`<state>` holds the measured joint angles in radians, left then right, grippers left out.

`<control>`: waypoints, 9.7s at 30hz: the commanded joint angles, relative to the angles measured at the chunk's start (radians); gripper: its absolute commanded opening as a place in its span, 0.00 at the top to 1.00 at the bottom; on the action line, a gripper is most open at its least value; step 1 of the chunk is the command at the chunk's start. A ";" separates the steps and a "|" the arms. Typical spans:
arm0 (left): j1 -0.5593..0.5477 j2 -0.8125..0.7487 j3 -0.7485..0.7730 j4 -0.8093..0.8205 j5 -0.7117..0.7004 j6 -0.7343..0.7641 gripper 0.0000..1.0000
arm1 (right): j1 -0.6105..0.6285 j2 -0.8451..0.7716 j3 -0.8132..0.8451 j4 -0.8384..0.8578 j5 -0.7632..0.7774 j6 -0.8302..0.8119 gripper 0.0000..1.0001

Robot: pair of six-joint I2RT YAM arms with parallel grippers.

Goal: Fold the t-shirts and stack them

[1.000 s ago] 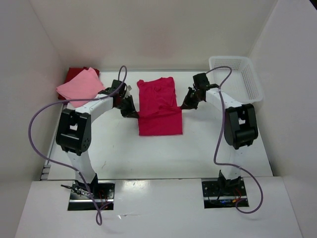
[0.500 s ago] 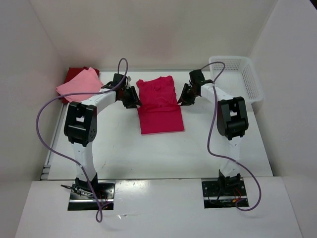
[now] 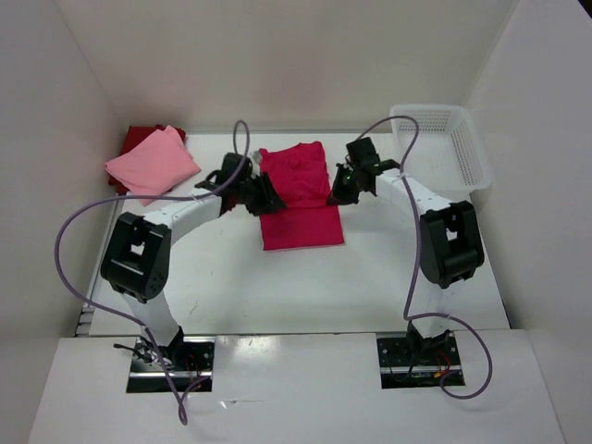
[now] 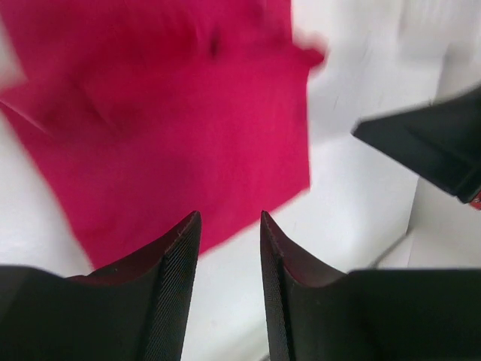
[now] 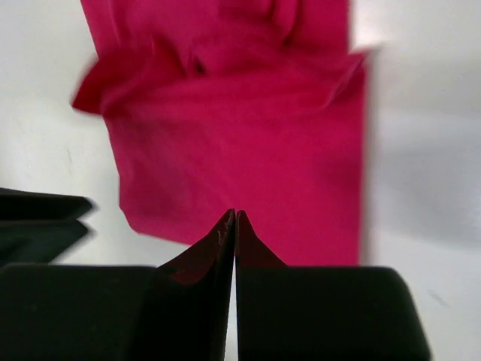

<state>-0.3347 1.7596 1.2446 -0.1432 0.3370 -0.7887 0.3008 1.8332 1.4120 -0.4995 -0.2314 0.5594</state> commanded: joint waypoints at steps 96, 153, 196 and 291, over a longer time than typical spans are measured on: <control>0.045 -0.305 -0.633 -0.038 0.016 -0.014 0.59 | 0.247 -0.295 -0.686 0.246 -0.026 0.249 0.60; 0.171 0.456 0.665 -0.253 -0.033 0.017 0.86 | -0.137 0.359 0.505 -0.057 -0.020 -0.053 0.85; -0.023 -0.098 -0.176 0.005 0.103 -0.061 0.59 | -0.011 -0.063 -0.161 0.067 -0.147 -0.019 0.88; 0.689 -0.347 -0.319 0.065 0.025 0.000 0.00 | -0.091 -0.272 -0.369 0.055 -0.212 -0.026 0.00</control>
<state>0.4057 1.4181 0.9623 0.0200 0.2935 -0.9104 0.1711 1.5784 1.0489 -0.4500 -0.5034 0.5388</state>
